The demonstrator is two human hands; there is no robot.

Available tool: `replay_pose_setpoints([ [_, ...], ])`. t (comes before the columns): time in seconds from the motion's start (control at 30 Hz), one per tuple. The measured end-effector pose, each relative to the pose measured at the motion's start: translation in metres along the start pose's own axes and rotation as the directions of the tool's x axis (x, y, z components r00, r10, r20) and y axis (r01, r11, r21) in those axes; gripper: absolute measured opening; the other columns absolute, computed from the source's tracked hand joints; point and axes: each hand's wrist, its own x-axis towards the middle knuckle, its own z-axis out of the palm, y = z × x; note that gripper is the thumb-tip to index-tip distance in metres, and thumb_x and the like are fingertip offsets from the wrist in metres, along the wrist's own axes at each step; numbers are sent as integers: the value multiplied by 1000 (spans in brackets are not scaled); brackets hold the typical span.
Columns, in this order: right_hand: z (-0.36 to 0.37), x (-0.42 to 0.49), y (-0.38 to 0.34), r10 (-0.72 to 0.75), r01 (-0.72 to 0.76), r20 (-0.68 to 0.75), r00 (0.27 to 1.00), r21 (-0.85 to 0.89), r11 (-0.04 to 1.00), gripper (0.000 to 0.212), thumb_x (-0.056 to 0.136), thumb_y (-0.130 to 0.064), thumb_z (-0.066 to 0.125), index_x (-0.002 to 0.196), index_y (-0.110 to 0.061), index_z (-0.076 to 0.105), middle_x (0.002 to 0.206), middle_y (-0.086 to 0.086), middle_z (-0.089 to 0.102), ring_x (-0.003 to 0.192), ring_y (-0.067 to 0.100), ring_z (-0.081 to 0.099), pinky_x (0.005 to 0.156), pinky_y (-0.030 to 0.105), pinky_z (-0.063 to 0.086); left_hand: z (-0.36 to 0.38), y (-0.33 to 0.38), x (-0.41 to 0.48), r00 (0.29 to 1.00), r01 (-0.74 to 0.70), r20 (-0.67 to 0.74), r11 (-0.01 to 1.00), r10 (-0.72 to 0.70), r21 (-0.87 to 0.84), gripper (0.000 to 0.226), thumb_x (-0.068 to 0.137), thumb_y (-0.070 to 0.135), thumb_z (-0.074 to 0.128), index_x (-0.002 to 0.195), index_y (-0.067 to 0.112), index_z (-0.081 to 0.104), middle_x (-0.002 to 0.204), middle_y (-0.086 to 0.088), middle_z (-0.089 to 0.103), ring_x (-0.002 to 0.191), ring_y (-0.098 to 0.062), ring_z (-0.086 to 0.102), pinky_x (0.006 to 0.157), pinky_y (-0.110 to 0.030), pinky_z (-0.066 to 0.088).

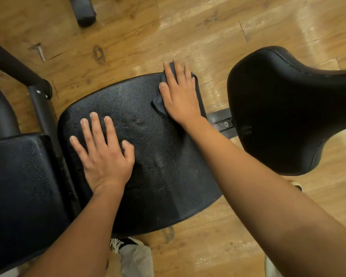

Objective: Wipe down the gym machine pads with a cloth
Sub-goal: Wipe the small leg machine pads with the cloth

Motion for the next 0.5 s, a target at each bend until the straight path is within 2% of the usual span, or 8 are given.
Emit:
replay_pose_setpoints([
  [0.27,11,-97,16,-40,39,64,997,24,999,60,108,-41,34,164,-23,19,172,2,7,158,31,-3,125,55,6,-1,1,0,1000,-12,-10,1000,12,-14,70,94,35,36,158,7,28,168,-18,14,155,-37,12,121,-64,6],
  [0.5,2,-19,10,-26,25,49,998,27,999,61,107,-41,31,164,-23,19,171,8,12,157,36,1,124,59,9,-2,1,0,1000,-5,-3,1000,5,1,69,95,35,35,158,8,28,168,-17,14,156,-36,11,122,-63,6],
])
